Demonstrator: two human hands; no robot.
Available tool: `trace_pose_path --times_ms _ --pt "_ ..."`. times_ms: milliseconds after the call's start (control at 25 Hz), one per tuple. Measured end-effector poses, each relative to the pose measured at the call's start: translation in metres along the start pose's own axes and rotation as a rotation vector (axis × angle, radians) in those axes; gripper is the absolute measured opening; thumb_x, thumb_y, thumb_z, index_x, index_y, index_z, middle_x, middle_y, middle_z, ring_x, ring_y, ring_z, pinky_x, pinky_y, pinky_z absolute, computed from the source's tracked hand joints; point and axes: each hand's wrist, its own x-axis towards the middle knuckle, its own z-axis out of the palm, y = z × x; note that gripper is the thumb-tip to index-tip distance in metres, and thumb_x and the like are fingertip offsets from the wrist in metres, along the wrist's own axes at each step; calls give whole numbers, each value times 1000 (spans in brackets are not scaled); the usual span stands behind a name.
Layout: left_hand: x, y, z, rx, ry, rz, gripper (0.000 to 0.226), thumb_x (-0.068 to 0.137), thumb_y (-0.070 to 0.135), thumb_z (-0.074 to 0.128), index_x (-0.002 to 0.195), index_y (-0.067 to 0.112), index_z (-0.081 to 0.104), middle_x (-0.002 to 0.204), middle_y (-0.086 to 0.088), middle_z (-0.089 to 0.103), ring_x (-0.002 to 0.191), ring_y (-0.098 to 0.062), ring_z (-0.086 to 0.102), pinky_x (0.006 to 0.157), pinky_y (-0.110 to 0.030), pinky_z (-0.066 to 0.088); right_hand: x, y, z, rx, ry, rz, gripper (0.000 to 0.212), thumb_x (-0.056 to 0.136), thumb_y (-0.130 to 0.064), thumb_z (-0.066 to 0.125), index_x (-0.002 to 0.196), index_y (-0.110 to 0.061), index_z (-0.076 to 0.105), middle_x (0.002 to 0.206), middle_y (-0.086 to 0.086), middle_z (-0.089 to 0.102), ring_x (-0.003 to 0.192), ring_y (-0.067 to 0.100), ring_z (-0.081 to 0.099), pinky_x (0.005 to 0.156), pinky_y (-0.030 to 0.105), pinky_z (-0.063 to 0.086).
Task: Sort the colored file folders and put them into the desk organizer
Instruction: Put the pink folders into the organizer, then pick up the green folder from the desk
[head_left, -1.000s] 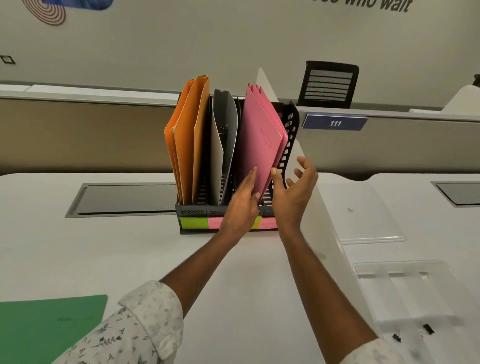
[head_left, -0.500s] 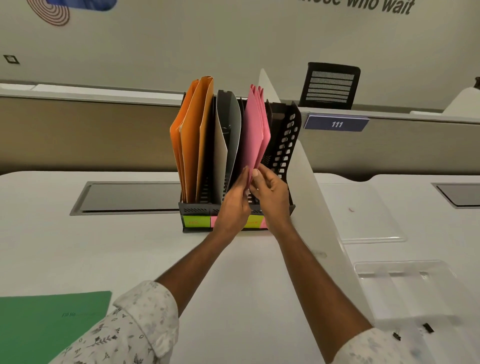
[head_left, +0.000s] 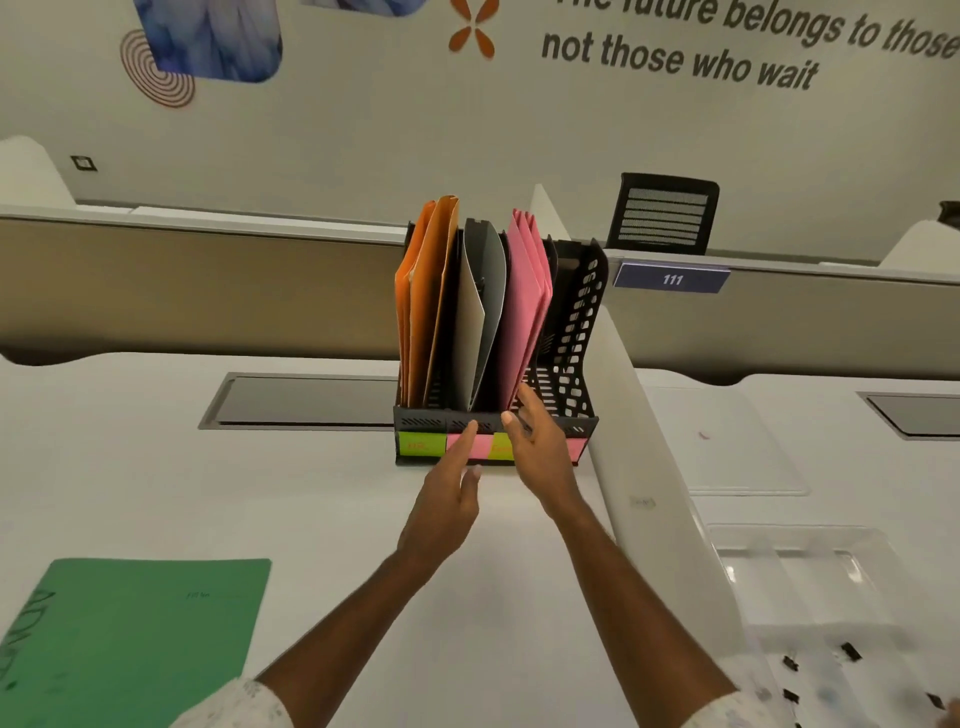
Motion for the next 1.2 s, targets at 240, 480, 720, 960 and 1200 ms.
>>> trace_pose_path --times_ms 240,480,720,960,1200 --pt "-113 -54 -61 114 55 -32 54 105 27 49 155 31 29 160 14 31 147 1 28 120 -21 24 -100 14 46 -66 -114 67 55 106 -36 46 156 -19 33 162 0 36 149 18 35 121 38 32" --pt "-242 -109 -127 168 184 -253 55 102 28 55 154 23 37 159 10 37 147 -3 31 122 -23 24 -211 18 126 27 -368 159 50 104 -35 50 152 -23 41 157 -7 43 142 11 42 111 23 35" --pt "-343 -152 -220 347 308 -507 60 98 19 62 152 11 39 156 -4 41 146 -25 36 122 -40 25 -282 -8 204 103 -544 251 47 103 -32 55 149 -24 45 153 -6 47 133 12 51 94 13 40" --pt "-378 -183 -299 377 353 -735 65 97 23 62 154 6 34 153 -15 45 140 -35 40 116 -51 35 -322 -32 258 109 -508 343 56 97 -33 65 147 -18 44 149 1 48 131 16 50 97 27 44" --pt "-373 -175 -321 197 336 -761 75 88 39 74 151 16 40 137 -9 57 119 -28 60 98 -49 51 -332 -38 277 120 -367 395 63 93 -28 71 148 -15 43 146 6 51 131 22 51 103 38 48"
